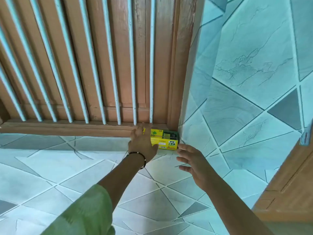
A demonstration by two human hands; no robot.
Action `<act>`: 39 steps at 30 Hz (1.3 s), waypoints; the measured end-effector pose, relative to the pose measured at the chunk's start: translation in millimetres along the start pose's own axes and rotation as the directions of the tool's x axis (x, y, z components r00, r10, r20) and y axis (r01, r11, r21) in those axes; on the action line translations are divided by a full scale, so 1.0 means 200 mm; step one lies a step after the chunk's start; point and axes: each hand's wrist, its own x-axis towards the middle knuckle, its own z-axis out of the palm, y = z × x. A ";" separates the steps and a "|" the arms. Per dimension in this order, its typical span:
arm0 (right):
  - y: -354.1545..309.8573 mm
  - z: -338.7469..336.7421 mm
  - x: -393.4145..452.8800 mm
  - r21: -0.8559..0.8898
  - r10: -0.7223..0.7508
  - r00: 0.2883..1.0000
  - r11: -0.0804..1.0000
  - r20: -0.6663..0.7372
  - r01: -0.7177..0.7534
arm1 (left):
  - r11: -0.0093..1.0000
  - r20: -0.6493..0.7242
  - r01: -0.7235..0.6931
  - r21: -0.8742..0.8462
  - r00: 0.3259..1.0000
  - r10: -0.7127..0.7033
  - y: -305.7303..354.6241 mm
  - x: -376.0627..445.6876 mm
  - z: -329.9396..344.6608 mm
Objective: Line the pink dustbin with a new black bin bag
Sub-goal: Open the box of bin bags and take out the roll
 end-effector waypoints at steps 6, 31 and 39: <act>0.04 -0.11 0.07 -0.015 0.018 0.999 1.000 0.037 -0.018 | 0.993 0.162 0.098 0.067 0.981 -0.108 -0.01 0.13 0.06; 0.39 0.08 -0.56 0.101 -0.183 0.983 0.978 -0.004 0.183 | 0.699 0.132 0.212 -0.683 0.977 -0.168 -0.19 -1.03 -0.03; 0.49 0.31 -0.75 0.359 -0.010 1.000 0.933 0.029 -0.001 | 0.595 0.191 0.242 -0.766 0.970 -0.149 -0.34 -1.25 -0.17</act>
